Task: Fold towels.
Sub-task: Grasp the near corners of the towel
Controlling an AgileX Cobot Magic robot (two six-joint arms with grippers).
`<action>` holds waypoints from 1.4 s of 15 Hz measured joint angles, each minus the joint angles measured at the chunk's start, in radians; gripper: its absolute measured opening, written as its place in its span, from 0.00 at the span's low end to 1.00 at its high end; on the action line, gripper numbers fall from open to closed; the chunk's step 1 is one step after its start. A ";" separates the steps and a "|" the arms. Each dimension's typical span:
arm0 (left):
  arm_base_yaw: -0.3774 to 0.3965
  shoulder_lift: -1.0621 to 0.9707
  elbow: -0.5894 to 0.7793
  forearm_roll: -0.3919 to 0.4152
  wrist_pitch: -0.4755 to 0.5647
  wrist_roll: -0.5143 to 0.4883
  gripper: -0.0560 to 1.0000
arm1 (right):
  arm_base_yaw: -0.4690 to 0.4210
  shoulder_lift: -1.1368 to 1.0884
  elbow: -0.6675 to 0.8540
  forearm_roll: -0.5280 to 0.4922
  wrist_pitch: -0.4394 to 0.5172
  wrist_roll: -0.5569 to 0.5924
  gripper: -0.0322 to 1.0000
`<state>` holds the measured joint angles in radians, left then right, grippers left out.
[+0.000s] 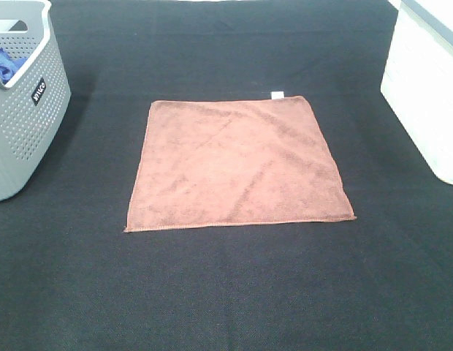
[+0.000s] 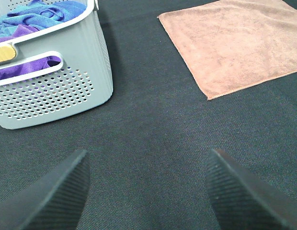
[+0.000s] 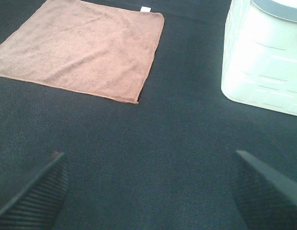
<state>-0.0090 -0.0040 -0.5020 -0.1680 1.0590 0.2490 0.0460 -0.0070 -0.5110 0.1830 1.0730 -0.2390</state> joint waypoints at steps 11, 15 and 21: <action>0.000 0.000 0.000 0.000 0.000 0.000 0.68 | 0.000 0.000 0.000 0.000 0.000 0.000 0.86; 0.000 0.000 0.000 0.000 0.000 0.000 0.68 | 0.000 0.000 0.000 0.000 0.000 0.000 0.86; 0.000 0.000 0.000 0.000 0.000 0.000 0.68 | 0.000 0.000 0.000 0.000 0.000 0.000 0.86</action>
<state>-0.0090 -0.0040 -0.5020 -0.1680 1.0590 0.2490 0.0460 -0.0070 -0.5110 0.1830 1.0730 -0.2390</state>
